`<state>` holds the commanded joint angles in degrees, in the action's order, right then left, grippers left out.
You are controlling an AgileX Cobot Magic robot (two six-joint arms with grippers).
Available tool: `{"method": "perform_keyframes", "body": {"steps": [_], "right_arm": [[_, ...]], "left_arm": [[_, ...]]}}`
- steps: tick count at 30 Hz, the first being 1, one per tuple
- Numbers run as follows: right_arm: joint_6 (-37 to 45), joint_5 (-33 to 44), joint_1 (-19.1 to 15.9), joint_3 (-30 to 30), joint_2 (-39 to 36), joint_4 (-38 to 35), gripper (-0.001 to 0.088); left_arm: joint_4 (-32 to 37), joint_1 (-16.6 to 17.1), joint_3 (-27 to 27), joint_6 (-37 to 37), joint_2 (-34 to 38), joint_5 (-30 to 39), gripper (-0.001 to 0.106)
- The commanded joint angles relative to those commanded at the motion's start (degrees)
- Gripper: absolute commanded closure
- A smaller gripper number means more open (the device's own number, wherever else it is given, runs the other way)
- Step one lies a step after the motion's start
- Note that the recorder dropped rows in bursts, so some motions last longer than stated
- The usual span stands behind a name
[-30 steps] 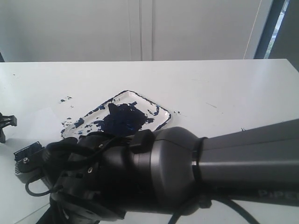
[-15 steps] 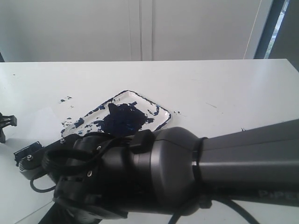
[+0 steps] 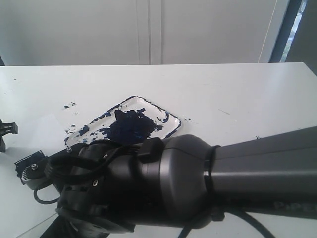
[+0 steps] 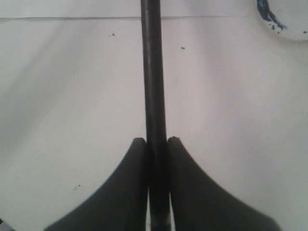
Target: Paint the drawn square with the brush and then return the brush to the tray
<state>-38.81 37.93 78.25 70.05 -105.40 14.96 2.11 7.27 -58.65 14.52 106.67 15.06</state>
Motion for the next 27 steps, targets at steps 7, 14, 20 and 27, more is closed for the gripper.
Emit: {"method": "perform_keyframes", "body": {"steps": [7,14,20,27], "right_arm": [[-0.41,-1.13,0.0,0.0,0.0,0.58,0.0868],[-0.41,-3.97,0.0,0.11,0.86,5.31,0.0868],[-7.42,-3.49,-0.1,0.21,4.04,16.6,0.0868],[-8.72,3.95,-1.48,0.21,7.95,19.56,0.0868]], "left_arm": [[0.0,0.0,0.0,0.0,0.0,0.0,0.05],[0.0,0.0,0.0,0.0,0.0,-0.26,0.05],[0.0,0.0,-0.09,0.0,-0.75,-0.49,0.05],[0.0,0.0,-0.09,0.0,-5.6,-0.49,0.05]]}}
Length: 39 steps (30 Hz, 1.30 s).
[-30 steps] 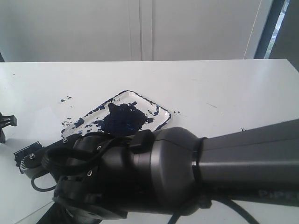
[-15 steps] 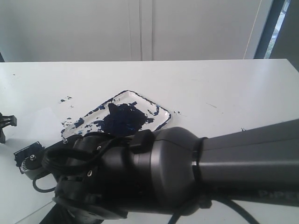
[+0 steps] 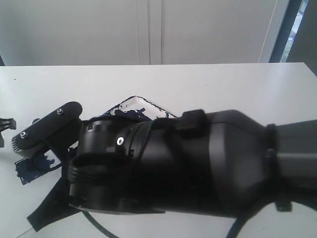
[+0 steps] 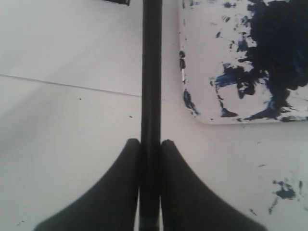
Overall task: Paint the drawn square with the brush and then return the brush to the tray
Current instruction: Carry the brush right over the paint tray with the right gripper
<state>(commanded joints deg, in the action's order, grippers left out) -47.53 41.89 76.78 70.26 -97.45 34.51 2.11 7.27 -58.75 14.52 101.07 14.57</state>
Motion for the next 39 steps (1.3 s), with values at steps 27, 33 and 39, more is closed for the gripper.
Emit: {"method": "perform_keyframes", "body": {"steps": [27,33,39], "right_arm": [[-5.65,7.72,-7.04,-8.35,0.55,3.12,0.0868],[-5.65,6.56,-7.85,-8.35,-2.04,3.26,0.0868],[-5.65,5.79,-7.85,-8.35,-5.01,3.48,0.0868]], "left_arm": [[-4.2,-5.53,0.29,-8.47,-28.81,15.19,0.051],[-3.35,-6.8,4.25,-8.76,-35.34,15.07,0.059],[-3.35,-6.8,9.06,-8.17,-43.97,14.44,0.06]]}}
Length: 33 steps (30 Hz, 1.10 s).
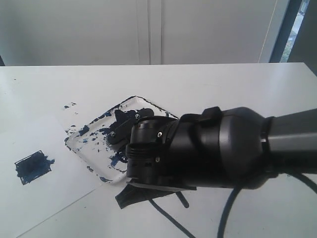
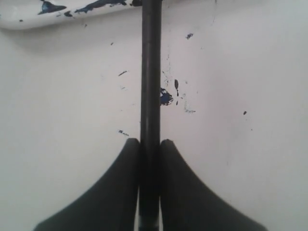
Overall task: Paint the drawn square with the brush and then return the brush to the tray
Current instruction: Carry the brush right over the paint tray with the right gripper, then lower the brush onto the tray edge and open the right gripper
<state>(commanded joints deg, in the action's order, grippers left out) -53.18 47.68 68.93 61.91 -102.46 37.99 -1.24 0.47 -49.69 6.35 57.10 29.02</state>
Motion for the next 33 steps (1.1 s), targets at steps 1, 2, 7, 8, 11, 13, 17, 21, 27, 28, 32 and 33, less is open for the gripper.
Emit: {"method": "perform_keyframes", "body": {"steps": [1,2,7,8,11,13,17,21,27,28,32,33], "right_arm": [[-0.12,0.0,0.0,0.0,-0.42,0.1,0.0868],[-0.12,0.0,0.0,0.0,-0.9,0.1,0.0868],[-0.23,0.0,-0.59,0.0,-2.44,0.39,0.0868],[-0.52,0.0,-0.81,0.0,-2.53,0.62,0.0868],[-1.05,0.48,-1.37,0.0,-2.53,1.49,0.0868],[-1.19,0.58,-1.95,0.0,-2.53,2.05,0.0864],[-1.52,0.98,-3.99,0.0,-2.57,2.6,0.0804],[-1.42,0.98,-4.98,0.0,-2.57,2.35,0.0712],[-0.71,-3.54,-4.98,0.0,-2.57,1.37,0.0681],[-0.57,-4.51,-4.98,0.0,-2.57,1.37,0.0681],[-0.47,-6.23,-4.98,0.0,-2.57,1.37,0.0679],[-0.35,-6.12,-4.98,0.0,-2.44,1.37,0.0671]], "left_arm": [[0.0,0.0,0.65,0.0,-1.62,0.12,0.06],[0.0,0.0,0.98,0.0,-2.65,0.12,0.06],[0.13,0.0,2.91,0.0,-7.34,0.04,0.06],[0.25,0.0,3.09,0.0,-7.83,-0.11,0.06],[0.39,0.0,3.56,0.0,-8.8,0.1,0.06],[0.39,0.0,3.69,0.0,-9.37,0.13,0.06],[0.49,0.0,3.92,0.0,-9.74,0.12,0.06],[0.49,0.0,3.92,0.0,-9.74,0.12,0.06],[0.62,0.0,3.92,0.0,-9.74,0.02,0.06],[0.62,0.0,3.92,0.0,-9.74,0.02,0.06],[0.63,0.0,3.92,-0.11,-9.74,0.12,0.06],[0.63,0.0,3.92,-0.11,-9.74,0.12,0.06]]}}
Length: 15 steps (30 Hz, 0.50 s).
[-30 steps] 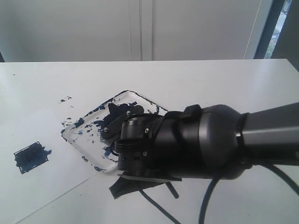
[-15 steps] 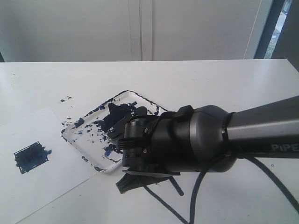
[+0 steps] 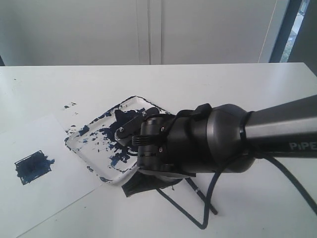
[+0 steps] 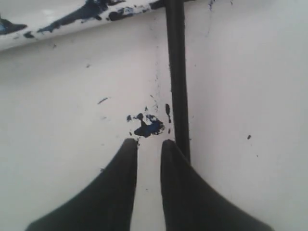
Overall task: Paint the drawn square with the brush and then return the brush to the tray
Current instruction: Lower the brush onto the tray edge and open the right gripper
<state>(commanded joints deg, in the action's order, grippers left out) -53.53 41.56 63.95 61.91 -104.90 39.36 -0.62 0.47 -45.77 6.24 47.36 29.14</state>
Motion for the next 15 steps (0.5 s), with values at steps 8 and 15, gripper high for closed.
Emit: {"method": "perform_keyframes", "body": {"steps": [8,15], "right_arm": [[5.28,-3.88,0.76,0.0,13.18,0.39,0.0634],[20.79,-4.28,7.78,-0.11,36.92,-4.82,0.0639]], "left_arm": [[0.22,0.0,0.0,0.0,-2.81,1.15,0.062],[1.05,0.0,0.0,-2.67,-18.97,9.79,0.064]]}}
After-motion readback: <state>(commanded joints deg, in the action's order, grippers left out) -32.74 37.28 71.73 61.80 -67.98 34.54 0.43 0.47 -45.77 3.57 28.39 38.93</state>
